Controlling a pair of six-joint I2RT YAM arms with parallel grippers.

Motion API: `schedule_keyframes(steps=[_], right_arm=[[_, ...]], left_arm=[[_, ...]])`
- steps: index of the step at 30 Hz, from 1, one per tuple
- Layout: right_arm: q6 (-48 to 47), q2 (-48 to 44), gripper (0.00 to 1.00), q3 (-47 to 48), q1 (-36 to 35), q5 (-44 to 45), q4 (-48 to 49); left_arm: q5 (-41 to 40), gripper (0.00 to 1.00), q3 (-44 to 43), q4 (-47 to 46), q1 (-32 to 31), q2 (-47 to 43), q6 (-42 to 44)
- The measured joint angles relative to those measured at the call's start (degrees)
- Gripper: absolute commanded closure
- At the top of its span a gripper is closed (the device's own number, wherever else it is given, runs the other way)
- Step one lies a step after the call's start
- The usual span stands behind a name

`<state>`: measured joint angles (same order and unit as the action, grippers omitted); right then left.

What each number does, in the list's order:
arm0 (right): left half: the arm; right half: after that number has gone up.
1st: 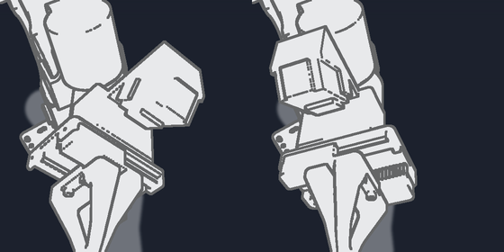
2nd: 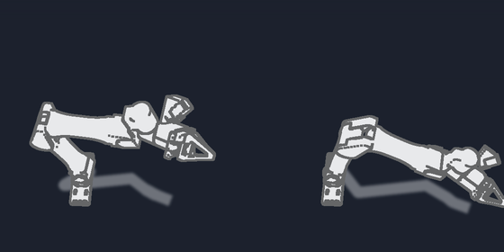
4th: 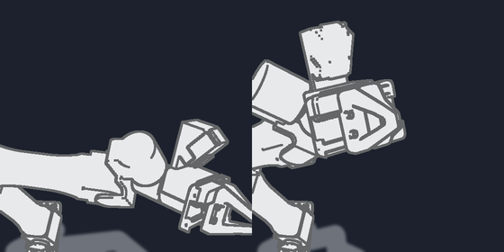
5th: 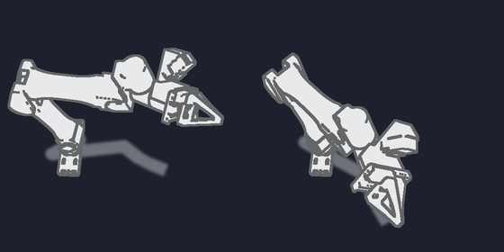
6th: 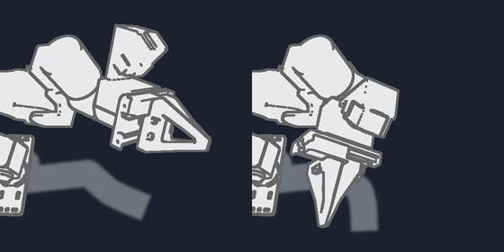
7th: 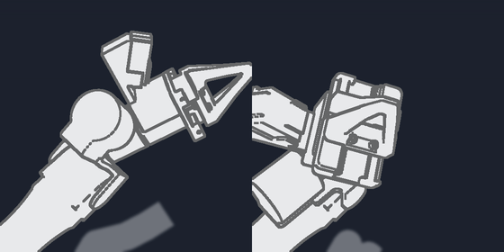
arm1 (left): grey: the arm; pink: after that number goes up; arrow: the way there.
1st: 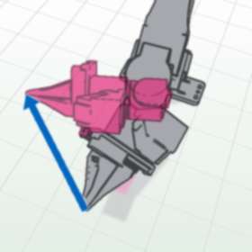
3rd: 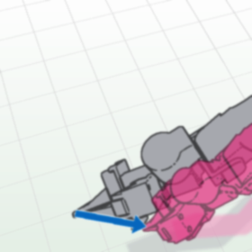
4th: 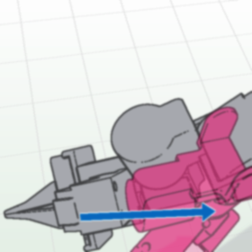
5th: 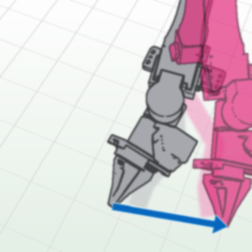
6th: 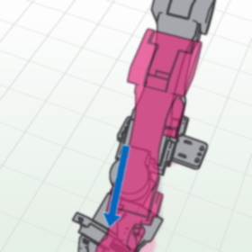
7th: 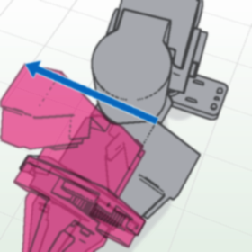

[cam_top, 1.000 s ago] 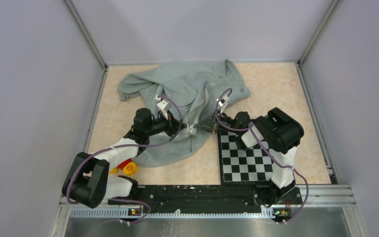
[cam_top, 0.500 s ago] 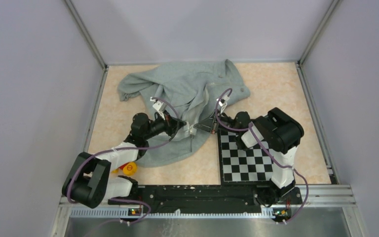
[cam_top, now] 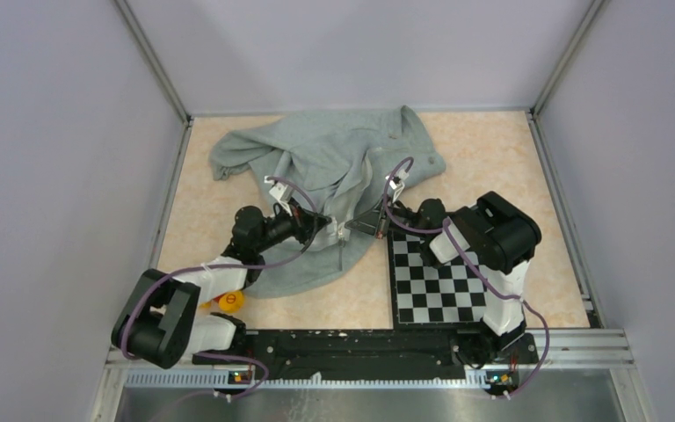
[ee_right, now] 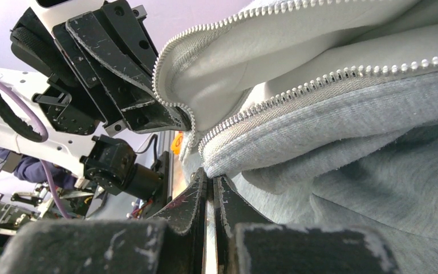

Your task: Zip up the jacket

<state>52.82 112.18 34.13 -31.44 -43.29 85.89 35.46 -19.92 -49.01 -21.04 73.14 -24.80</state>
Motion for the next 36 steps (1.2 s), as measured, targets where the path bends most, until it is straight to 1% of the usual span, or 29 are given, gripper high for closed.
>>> schedule_keyframes(steps=[9,36], right_arm=[[0.0,0.0,1.0,0.0,0.0,-0.09,0.0],[-0.02,-0.04,1.0,0.0,0.0,-0.09,0.0]], left_arm=[[-0.37,1.0,0.0,-4.31,-0.15,3.32,-1.64],[-0.59,1.0,0.87,-6.38,-0.39,4.5,-1.25]])
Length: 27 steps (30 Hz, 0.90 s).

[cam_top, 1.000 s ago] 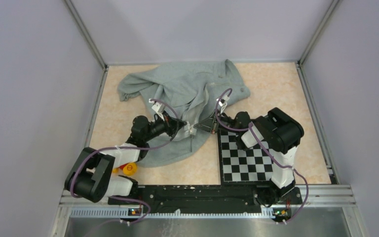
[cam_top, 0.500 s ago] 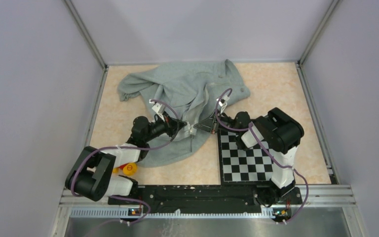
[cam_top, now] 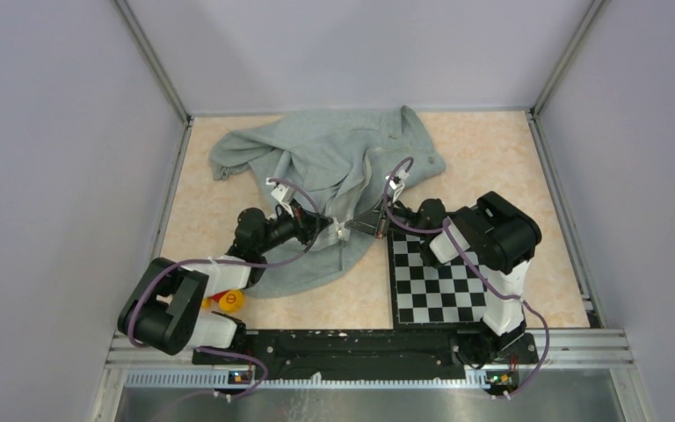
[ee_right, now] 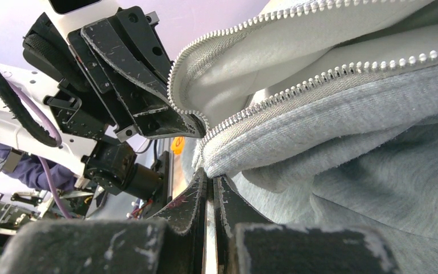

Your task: Zip up the jacket

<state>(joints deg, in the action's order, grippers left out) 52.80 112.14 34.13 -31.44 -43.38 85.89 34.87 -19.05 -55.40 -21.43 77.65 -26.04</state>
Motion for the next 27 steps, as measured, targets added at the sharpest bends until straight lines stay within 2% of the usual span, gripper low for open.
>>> schedule_keyframes(steps=[27], right_arm=[[0.02,-0.02,1.0,-0.02,-0.02,-0.04,0.0]], left_arm=[[-1.25,1.0,1.09,-4.55,-0.04,1.77,-1.77]])
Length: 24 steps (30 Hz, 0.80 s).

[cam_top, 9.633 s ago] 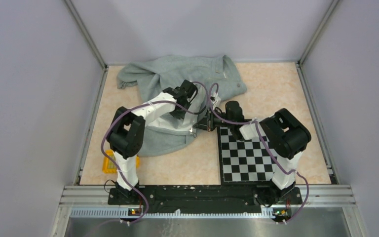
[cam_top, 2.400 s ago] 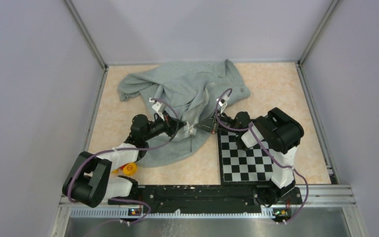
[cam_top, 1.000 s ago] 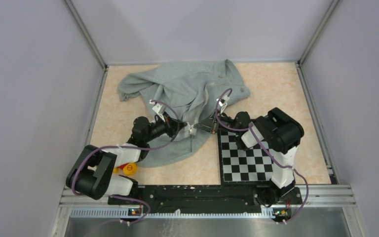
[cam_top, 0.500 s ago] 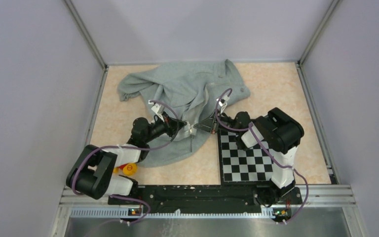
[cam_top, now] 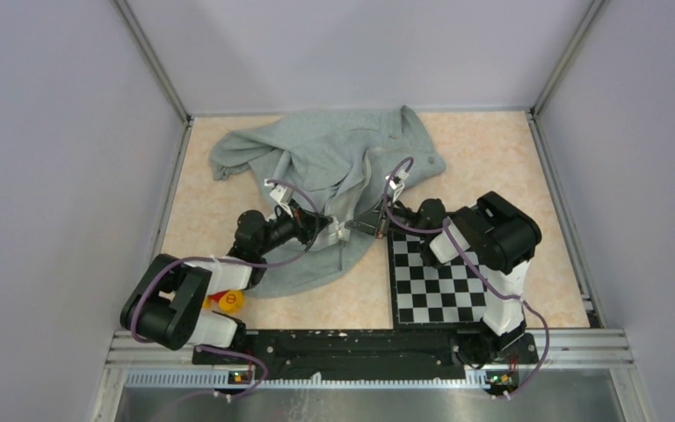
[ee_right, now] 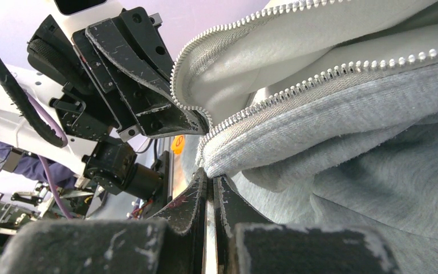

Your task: Zip up the jacket

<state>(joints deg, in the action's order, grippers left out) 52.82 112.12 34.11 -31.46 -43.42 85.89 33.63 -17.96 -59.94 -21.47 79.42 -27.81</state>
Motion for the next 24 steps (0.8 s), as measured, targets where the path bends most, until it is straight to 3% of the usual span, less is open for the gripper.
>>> schedule_keyframes(steps=[24], right_arm=[[0.0,0.0,1.0,0.0,0.02,0.02,0.0]], left_arm=[[0.83,1.0,0.2,0.15,0.0,-0.02,0.92]])
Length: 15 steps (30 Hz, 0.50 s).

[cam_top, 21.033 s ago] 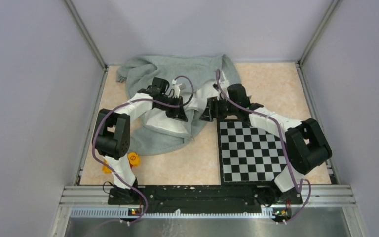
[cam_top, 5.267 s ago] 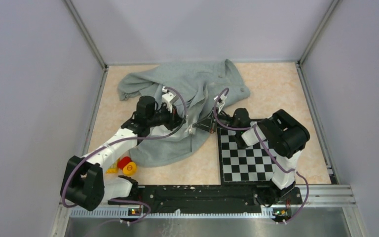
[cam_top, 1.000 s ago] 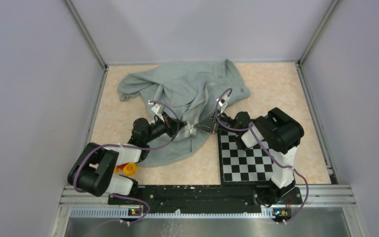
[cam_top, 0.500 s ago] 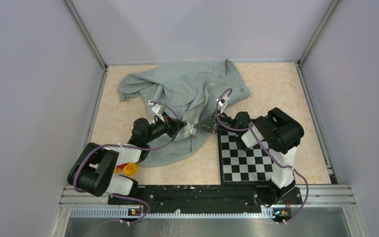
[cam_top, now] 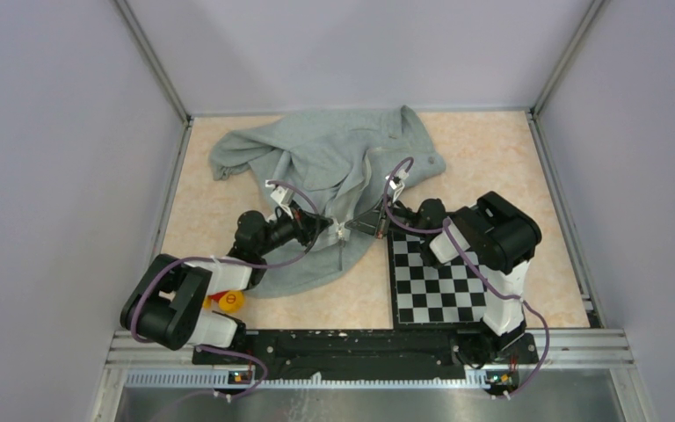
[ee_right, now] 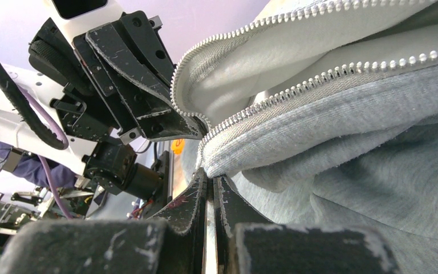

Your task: Zip up the jacket

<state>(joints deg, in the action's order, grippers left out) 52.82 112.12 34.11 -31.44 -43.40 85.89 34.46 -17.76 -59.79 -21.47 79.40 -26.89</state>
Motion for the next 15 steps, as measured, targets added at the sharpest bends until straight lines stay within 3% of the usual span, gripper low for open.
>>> schedule_keyframes(steps=[15], right_arm=[[0.0,0.0,1.0,0.0,-0.02,-0.02,0.0]], left_arm=[[1.73,1.0,1.36,-2.29,0.0,0.81,-1.79]])
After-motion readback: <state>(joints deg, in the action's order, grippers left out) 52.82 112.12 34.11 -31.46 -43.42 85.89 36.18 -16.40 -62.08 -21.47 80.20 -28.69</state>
